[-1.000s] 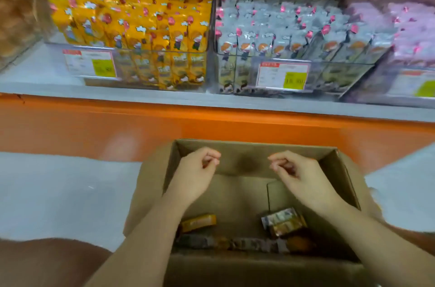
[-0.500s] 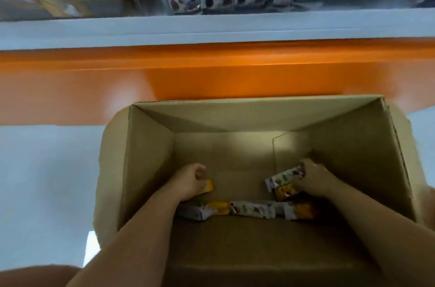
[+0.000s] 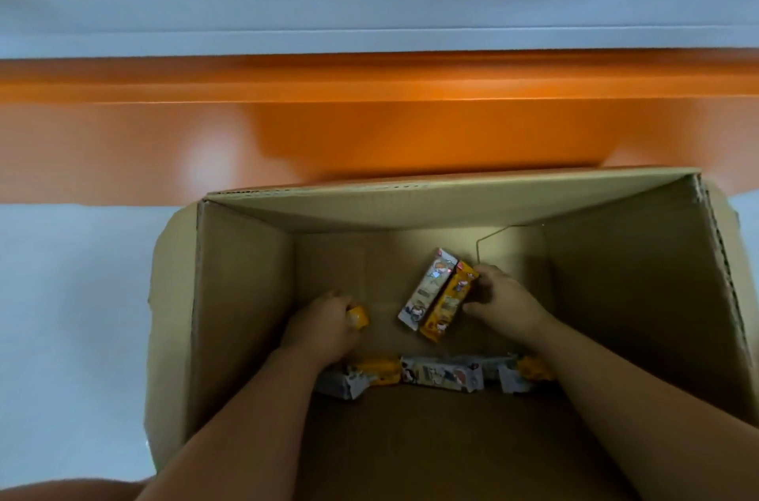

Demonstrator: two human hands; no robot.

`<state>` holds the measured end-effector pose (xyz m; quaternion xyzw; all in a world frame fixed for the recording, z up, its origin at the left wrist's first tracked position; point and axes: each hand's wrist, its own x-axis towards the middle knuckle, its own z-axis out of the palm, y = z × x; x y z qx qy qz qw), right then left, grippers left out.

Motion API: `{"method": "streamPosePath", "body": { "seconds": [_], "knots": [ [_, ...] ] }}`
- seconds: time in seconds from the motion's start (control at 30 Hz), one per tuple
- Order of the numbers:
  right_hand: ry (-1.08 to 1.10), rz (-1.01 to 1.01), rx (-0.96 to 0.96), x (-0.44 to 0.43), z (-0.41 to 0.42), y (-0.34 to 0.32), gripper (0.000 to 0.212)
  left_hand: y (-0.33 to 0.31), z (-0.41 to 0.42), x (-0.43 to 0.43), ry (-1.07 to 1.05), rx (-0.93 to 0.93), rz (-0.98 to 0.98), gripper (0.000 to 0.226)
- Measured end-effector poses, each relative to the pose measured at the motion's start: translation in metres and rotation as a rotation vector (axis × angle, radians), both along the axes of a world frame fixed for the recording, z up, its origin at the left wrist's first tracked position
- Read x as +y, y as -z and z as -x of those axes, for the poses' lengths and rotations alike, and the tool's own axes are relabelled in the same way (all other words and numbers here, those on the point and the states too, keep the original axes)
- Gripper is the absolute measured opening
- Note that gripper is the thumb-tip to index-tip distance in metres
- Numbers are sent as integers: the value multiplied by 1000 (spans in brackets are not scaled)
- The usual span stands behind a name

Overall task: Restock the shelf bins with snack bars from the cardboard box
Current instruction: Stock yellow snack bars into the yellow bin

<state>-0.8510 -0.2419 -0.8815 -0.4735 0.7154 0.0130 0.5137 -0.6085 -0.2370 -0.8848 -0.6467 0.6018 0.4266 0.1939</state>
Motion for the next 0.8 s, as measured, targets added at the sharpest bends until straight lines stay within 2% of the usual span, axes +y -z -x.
{"method": "streamPosePath", "body": {
  "seconds": [0.17, 0.3, 0.43, 0.53, 0.6, 0.7, 0.8],
  "knots": [
    [262, -148, -163, -13, -16, 8, 57, -11, 9, -23, -368, 263, 84, 49],
    [472, -229, -261, -14, -30, 18, 47, -20, 29, -31, -618, 496, -80, 48],
    [634, -221, -321, -9, -40, 19, 46, -17, 43, -23, -744, 567, -191, 38],
    [581, -196, -308, -8, -44, 16, 64, -14, 49, -19, -709, 587, -210, 33],
    [473, -160, -260, -9, -47, 12, 66, -13, 48, -20, -707, 590, -206, 31],
    [386, -102, -269, -13, -48, 1, 42, -19, 44, -27, -771, 617, -189, 28],
    [403, -39, -317, -15, -44, -17, 20, -35, 40, -33, -827, 686, -196, 24]
  ]
}}
